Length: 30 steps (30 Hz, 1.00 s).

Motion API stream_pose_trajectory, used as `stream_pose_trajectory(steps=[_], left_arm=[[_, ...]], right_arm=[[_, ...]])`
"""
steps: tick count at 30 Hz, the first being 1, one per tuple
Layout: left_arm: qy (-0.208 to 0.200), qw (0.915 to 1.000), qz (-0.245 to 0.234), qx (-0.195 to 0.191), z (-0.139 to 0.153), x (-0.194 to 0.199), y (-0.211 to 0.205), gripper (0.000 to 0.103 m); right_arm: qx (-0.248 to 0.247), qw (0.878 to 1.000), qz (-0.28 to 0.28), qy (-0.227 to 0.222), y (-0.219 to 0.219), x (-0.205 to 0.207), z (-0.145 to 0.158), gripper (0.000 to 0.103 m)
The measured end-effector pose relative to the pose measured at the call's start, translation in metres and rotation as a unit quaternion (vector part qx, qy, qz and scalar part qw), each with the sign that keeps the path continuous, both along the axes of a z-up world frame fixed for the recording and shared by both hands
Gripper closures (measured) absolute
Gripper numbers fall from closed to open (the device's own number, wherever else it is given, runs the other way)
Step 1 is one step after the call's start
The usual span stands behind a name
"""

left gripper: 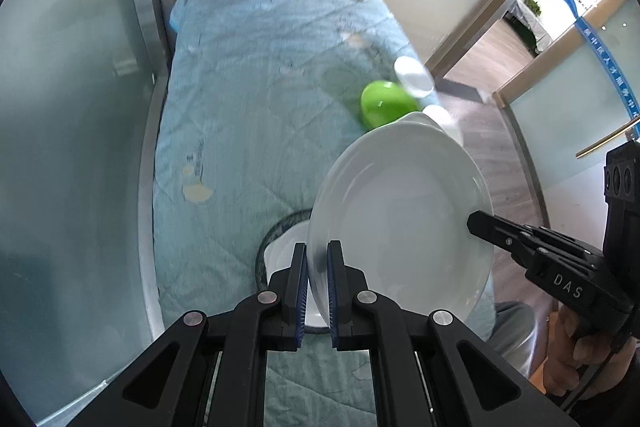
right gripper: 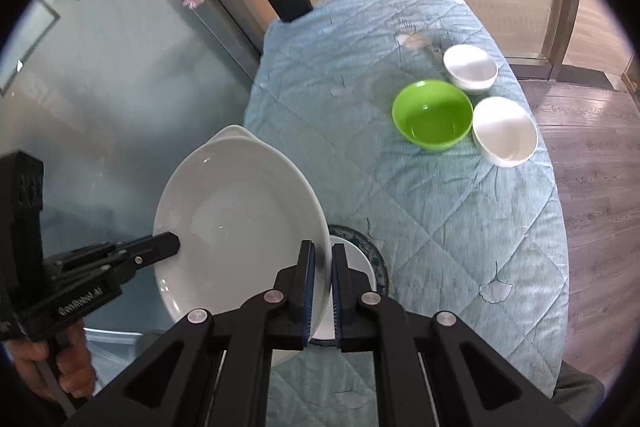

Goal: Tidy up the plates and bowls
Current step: 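Lift the white round plate and carry it toward the stacked plates, then lower the white round plate onto the stack and open the left gripper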

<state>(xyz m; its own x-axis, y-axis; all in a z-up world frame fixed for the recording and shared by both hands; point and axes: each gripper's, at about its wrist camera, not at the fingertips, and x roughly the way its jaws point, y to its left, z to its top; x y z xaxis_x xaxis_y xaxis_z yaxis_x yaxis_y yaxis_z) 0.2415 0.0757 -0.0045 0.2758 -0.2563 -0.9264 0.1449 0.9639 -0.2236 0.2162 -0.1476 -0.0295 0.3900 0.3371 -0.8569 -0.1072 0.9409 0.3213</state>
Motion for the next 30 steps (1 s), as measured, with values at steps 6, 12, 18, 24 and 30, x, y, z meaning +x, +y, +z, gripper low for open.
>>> stream_pose_trajectory(steps=[6, 12, 18, 24, 30], left_arm=[[0.053, 0.9985, 0.002, 0.013, -0.076, 0.007, 0.004, 0.098], [0.083, 0.9964, -0.001, 0.013, -0.127, 0.014, 0.008, 0.098], [0.105, 0.9943, -0.002, 0.022, -0.159, 0.018, 0.012, 0.098], [0.122, 0.9924, 0.001, 0.020, -0.181, 0.025, 0.017, 0.098], [0.129, 0.9914, -0.007, 0.021, -0.196, 0.030, 0.012, 0.098]], right_arm=[[0.012, 0.998, -0.020, 0.058, -0.001, 0.002, -0.067, 0.096], [0.002, 0.996, -0.027, 0.086, 0.000, 0.004, -0.109, 0.095], [-0.014, 0.994, -0.027, 0.107, 0.010, 0.009, -0.139, 0.094], [-0.027, 0.992, -0.024, 0.119, 0.015, 0.012, -0.159, 0.094], [-0.048, 0.991, -0.027, 0.124, 0.020, 0.015, -0.175, 0.093]])
